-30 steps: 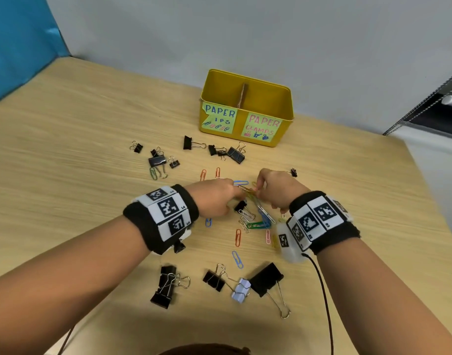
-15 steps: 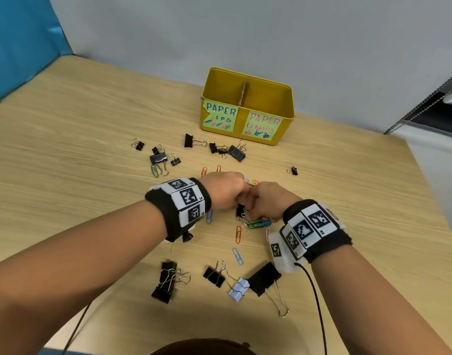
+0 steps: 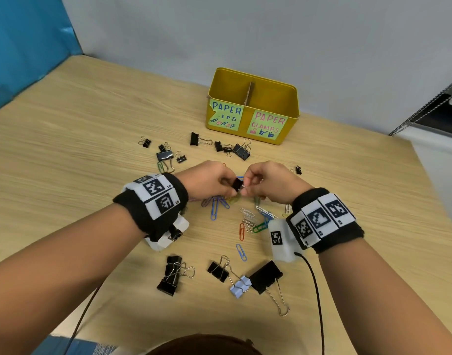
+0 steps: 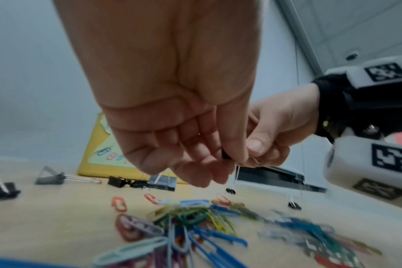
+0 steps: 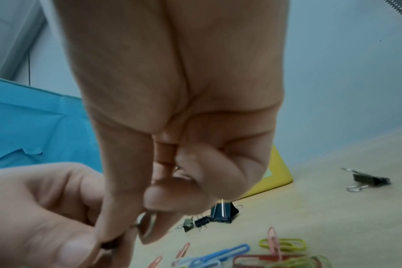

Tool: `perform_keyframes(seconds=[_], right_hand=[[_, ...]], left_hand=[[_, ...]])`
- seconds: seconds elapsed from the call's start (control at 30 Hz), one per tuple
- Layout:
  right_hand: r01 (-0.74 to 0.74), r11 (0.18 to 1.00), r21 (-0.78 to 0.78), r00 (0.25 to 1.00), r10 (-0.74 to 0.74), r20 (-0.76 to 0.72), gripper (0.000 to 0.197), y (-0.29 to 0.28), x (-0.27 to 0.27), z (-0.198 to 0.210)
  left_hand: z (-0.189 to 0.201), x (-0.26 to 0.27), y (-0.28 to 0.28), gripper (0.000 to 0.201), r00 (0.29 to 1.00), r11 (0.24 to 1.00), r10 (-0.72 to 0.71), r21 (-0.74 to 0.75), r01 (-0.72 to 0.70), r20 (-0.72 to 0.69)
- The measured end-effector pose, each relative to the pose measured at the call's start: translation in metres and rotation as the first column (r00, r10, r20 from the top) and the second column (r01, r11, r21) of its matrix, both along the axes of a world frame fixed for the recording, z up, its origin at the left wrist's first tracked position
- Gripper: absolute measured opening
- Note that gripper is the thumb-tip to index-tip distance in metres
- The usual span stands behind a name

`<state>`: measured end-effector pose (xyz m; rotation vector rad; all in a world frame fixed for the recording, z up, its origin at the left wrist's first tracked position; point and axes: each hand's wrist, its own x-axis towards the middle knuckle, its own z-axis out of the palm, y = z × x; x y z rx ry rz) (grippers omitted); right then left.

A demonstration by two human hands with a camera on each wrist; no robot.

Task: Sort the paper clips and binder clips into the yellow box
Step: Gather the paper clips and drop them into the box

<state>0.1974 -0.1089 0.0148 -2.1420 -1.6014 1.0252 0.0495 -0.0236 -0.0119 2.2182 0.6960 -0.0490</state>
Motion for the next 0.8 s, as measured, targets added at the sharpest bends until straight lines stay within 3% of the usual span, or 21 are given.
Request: perform_keyframes(seconds=[0.1, 0.17, 0.4, 0.5, 0.6, 0.67, 0.73, 0.8], right_hand=[[0.004, 1.0, -0.02, 1.0, -0.005, -0.005, 0.01, 0.0, 0.001, 0.002], [-0.006, 0.998, -0.067, 1.0, 0.006, 0.007, 0.006, -0.002, 0.001, -0.001], [0.028, 0.999, -0.042, 0.99, -0.034, -0.14, 0.019, 0.002, -0.008, -0.009], [0.037, 0.997, -0.064, 0.988, -0.046, -0.146, 0.021, 0.002, -0.01, -0.01], [-0.055, 0.979, -0.196, 0.994, 0.034, -0.106, 0.017, 0.0, -0.014, -0.013], [-0.141, 0.939, -0.314, 0.986, 0.104, -0.132, 0.008, -0.003, -0.022, -0.014], [-0.143, 0.936, -0.322, 0.988, 0.114, -0.106, 0.016, -0.003, -0.027, -0.015], [-0.063, 0.972, -0.228, 0.998, 0.063, -0.007, 0.015, 0.001, -0.024, -0.014]], left_hand=[[0.001, -0.012, 0.007, 0.031, 0.998, 0.998, 0.055, 0.016, -0.056, 0.007], [0.0, -0.019, 0.011, 0.03, 0.996, 0.995, 0.089, 0.036, -0.089, 0.007], [-0.005, -0.018, 0.006, 0.031, 0.996, 0.992, 0.079, -0.093, -0.082, -0.031], [-0.002, -0.018, 0.004, 0.026, 0.994, 0.996, 0.09, 0.007, -0.09, -0.061], [-0.009, -0.02, 0.006, 0.059, 0.971, 0.977, 0.048, 0.211, 0.003, -0.233], [-0.013, -0.02, 0.008, 0.075, 0.941, 0.974, 0.035, 0.224, 0.044, -0.336], [-0.014, -0.017, 0.011, 0.073, 0.939, 0.979, 0.029, 0.2, 0.043, -0.341], [-0.012, -0.013, 0.012, 0.065, 0.956, 0.978, 0.059, 0.21, 0.003, -0.288]])
